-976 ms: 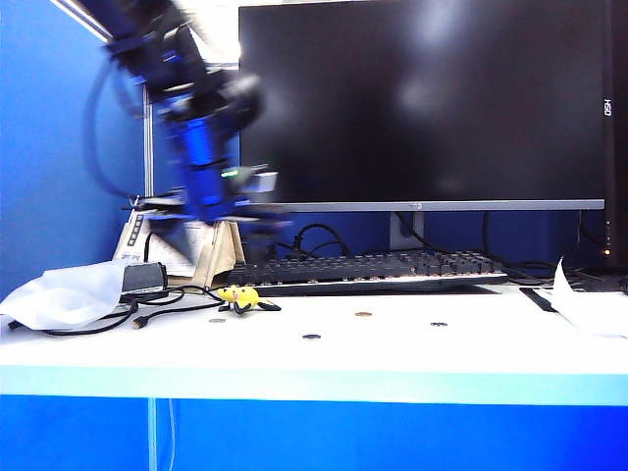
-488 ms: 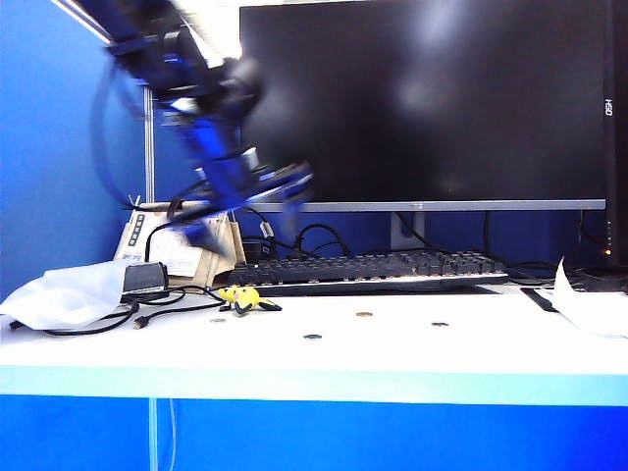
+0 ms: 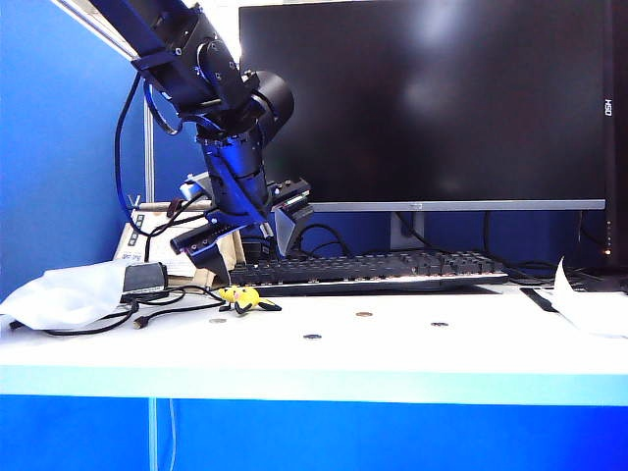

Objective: Pick up the doll and place it on the similarly colored coin.

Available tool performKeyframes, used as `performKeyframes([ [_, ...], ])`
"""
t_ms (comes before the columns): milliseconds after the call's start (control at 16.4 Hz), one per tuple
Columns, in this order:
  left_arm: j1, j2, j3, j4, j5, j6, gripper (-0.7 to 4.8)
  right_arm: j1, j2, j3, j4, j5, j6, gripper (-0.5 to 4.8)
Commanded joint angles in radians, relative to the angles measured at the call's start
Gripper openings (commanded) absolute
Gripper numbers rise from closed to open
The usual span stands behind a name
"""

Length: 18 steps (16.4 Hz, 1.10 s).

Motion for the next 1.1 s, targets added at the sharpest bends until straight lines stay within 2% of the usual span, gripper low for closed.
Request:
performKeyframes([
  [61,-0.004,-0.002,0.006,-0.001,-0.006,-0.158,4.79,0.0,0.001,-0.005,0.001,0.001,-0.001,-0.05],
  [732,-0.012,0.084,0.006,0.026,-0.002,-0.163,4.79,0.0,0.001,-0.005,0.001,0.001,-0.001,-0.05],
  [1098,-0.005,0.084,0.006,0.032,-0.047,-0.156,4.79,0.0,0.001,-0.005,0.001,0.001,-0.001,-0.05],
])
